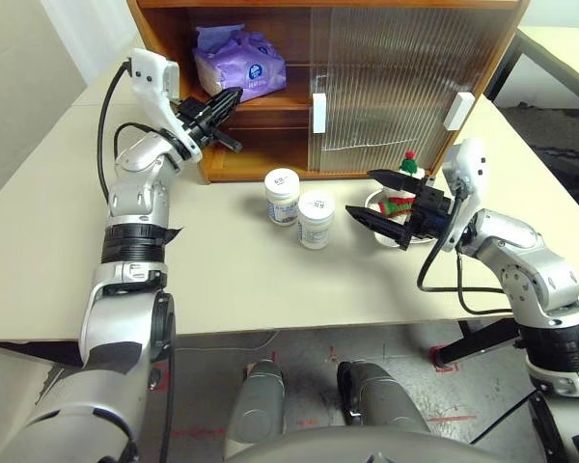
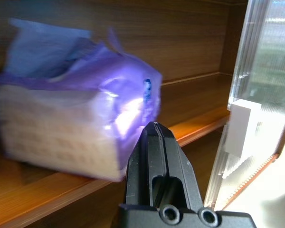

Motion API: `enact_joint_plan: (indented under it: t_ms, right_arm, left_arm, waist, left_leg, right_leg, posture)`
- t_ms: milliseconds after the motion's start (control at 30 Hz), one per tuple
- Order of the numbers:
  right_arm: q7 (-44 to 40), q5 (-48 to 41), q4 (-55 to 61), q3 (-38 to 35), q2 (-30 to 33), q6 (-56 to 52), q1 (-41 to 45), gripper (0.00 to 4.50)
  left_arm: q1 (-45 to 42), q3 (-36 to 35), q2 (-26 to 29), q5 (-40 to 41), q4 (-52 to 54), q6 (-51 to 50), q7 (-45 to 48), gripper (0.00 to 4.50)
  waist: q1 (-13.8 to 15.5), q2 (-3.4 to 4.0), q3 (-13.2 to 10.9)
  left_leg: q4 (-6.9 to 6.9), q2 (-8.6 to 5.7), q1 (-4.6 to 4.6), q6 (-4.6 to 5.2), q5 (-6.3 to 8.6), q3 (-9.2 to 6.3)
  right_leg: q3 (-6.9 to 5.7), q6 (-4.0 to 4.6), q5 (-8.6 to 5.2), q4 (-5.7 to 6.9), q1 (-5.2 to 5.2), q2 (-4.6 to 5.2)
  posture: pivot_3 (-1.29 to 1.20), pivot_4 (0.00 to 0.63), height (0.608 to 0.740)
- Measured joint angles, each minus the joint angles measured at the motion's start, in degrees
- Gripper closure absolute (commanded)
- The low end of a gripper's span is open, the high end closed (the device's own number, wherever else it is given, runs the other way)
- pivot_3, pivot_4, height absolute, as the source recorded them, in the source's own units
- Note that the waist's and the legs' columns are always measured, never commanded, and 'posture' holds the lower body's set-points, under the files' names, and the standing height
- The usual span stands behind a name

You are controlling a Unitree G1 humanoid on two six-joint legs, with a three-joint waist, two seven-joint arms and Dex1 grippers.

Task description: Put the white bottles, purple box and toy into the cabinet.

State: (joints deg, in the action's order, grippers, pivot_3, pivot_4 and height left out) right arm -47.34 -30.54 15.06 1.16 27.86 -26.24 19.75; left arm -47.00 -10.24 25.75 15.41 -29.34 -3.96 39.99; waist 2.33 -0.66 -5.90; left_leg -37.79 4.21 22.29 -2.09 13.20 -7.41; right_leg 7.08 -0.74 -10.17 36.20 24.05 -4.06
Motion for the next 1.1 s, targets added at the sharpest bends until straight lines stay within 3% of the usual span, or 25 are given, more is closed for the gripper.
enact_joint_plan:
  t_ms: [500,833,1100]
  right_arm:
    - [-0.02,0.01,0.00,-0.02,-0.08,0.02,-0.25,0.00]
    - [0.03,0.02,0.01,-0.04,-0.17,0.06,-0.50,0.00]
    - [0.42,0.03,0.02,-0.03,-0.40,0.06,-0.50,0.00]
  left_arm:
    - [-1.57,0.04,0.66,-2.71,-4.52,4.48,-6.79,4.49]
    - [-5.46,-0.15,-3.93,-4.24,-12.34,9.33,-15.46,4.49]
    - [-8.25,0.21,-4.45,-7.11,-19.31,14.74,-20.34,4.49]
  waist:
    - [-0.09,-0.02,-0.02]
    - [-0.03,-0.13,-0.10]
    - [-0.11,-0.17,-0.15]
  left_leg:
    - [0.06,0.00,-0.01,-0.07,0.04,-0.01]
    - [0.08,0.00,0.01,-0.11,0.07,0.00]
    - [0.09,-0.01,-0.11,-0.08,0.04,0.00]
  right_leg:
    - [0.02,-0.01,-0.01,-0.08,0.00,0.00]
    - [0.04,-0.02,-0.04,-0.13,0.00,0.00]
    - [0.02,-0.02,-0.03,-0.10,-0.05,-0.02]
  posture:
    - [0.05,0.113,0.740]
    - [0.04,0.115,0.740]
    - [0.03,0.115,0.740]
